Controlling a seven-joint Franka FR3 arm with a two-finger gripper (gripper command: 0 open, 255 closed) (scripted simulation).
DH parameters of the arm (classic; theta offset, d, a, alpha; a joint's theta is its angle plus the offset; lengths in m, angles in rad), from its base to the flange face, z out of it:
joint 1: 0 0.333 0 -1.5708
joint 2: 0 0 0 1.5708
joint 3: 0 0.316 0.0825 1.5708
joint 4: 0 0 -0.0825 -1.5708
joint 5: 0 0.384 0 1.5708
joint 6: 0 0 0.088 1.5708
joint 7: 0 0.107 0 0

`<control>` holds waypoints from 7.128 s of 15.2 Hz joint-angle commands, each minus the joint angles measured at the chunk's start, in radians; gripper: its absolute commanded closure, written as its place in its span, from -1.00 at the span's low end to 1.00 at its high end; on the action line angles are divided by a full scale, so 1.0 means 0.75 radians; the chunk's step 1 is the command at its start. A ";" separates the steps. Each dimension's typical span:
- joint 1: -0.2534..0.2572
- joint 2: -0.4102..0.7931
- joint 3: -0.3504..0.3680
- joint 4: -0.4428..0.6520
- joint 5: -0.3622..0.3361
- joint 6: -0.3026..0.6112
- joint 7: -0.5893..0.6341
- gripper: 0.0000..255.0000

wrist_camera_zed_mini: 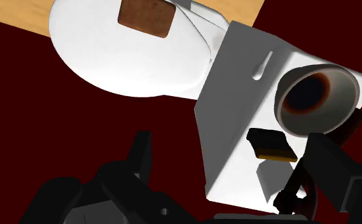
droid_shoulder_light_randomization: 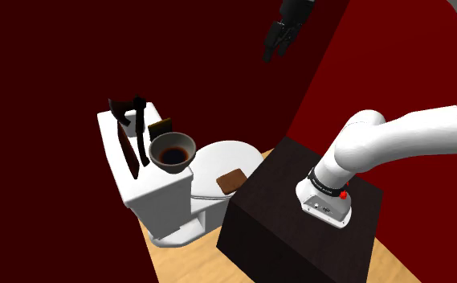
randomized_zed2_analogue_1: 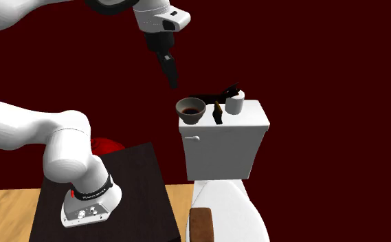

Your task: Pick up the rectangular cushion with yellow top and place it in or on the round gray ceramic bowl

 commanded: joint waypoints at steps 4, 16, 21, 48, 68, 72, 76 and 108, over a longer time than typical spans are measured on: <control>0.030 0.143 0.004 0.025 -0.004 0.098 -0.069 -1.00; 0.131 0.744 0.052 0.262 -0.030 0.381 -0.315 -1.00; 0.167 0.994 0.087 0.416 -0.059 0.443 -0.397 -1.00; 0.388 2.029 0.194 1.261 -0.299 0.484 -0.647 -1.00; 0.388 2.017 0.196 1.266 -0.297 0.466 -0.648 1.00; 0.387 1.987 0.199 1.291 -0.291 0.412 -0.652 1.00; 0.386 1.961 0.203 1.321 -0.285 0.357 -0.656 1.00; 0.459 1.502 0.282 1.119 -0.212 0.101 -0.516 1.00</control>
